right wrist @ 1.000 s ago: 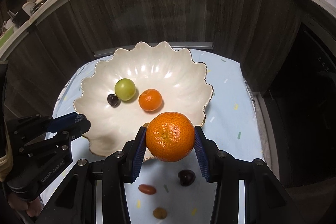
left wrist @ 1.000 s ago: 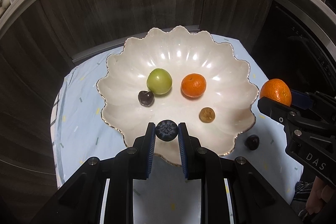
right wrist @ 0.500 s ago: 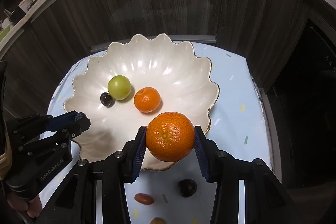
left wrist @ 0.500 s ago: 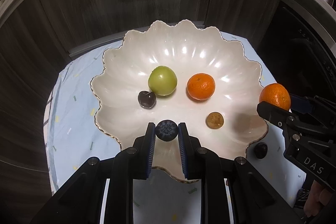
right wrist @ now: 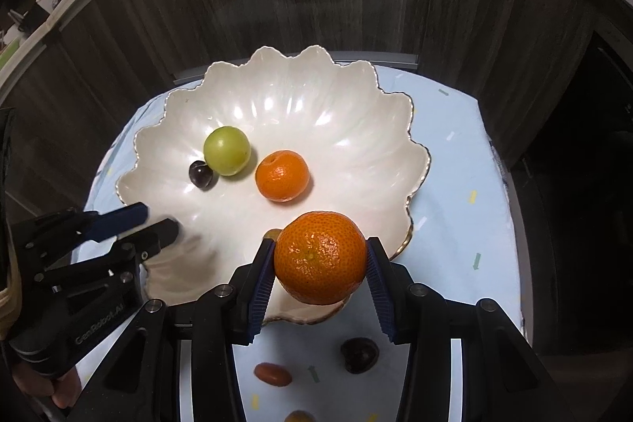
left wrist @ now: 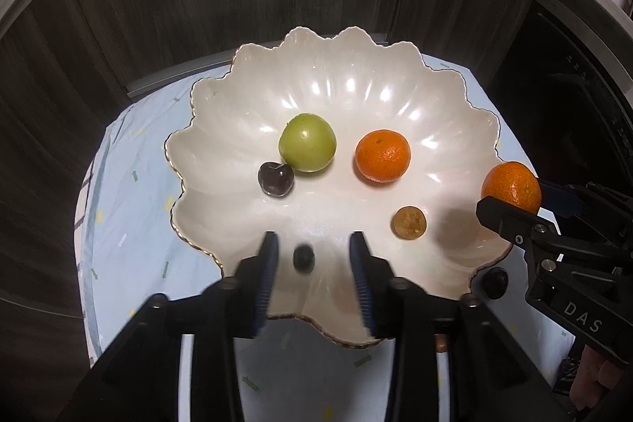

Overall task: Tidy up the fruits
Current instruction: 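Open both tools to drop the blueberry and mandarin into the bowl, then withdraw both open tools from the bowl toward the remaining fruits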

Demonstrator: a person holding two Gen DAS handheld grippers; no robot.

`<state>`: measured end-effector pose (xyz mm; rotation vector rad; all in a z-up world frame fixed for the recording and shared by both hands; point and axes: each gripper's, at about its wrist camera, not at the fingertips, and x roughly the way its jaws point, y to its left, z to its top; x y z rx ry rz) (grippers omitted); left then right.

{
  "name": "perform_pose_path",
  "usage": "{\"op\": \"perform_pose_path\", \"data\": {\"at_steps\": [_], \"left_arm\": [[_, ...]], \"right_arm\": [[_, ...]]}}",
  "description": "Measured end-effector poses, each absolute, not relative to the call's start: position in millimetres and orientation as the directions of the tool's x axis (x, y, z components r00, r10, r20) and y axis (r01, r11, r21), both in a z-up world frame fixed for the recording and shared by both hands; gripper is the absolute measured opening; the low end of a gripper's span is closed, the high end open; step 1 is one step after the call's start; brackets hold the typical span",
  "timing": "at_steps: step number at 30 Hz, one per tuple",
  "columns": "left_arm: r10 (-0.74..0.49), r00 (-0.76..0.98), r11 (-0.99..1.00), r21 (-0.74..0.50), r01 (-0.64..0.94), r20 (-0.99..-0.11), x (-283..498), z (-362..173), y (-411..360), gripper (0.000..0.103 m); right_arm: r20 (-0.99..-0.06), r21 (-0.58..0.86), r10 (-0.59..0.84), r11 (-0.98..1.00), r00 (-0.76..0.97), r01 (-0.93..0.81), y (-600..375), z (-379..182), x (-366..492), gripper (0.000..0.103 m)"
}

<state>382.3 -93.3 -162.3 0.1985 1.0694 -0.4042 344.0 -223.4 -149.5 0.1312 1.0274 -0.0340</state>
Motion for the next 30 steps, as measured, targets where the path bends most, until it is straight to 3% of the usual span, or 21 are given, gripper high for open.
{"op": "perform_pose_path", "data": {"at_steps": [2,4,6,15,30], "left_arm": [[-0.222,0.413,0.91,-0.036,0.412,-0.883,382,-164,-94,0.042],[-0.223,0.412,0.911,-0.039,0.411,-0.883,381,-164,-94,0.046],[-0.22,0.417,0.912,-0.034,0.409,-0.882,381,-164,-93,0.051],[-0.201,0.447,0.921,-0.014,0.388,-0.872,376,-156,-88,0.067],[-0.192,0.484,0.927,0.005,0.375,-0.854,354,-129,-84,0.074]], "right_arm": [[-0.856,0.091,0.031,0.992,0.516,0.091,-224,-150,344,0.048],[-0.853,0.087,0.026,0.992,0.521,0.094,-224,-150,343,0.065],[-0.843,0.074,0.011,0.993,0.538,0.095,-224,-146,342,0.074],[-0.834,0.051,-0.017,0.993,0.551,0.108,-224,-140,338,0.076],[-0.813,0.028,-0.055,0.991,0.579,0.133,-225,-119,316,0.08]]}}
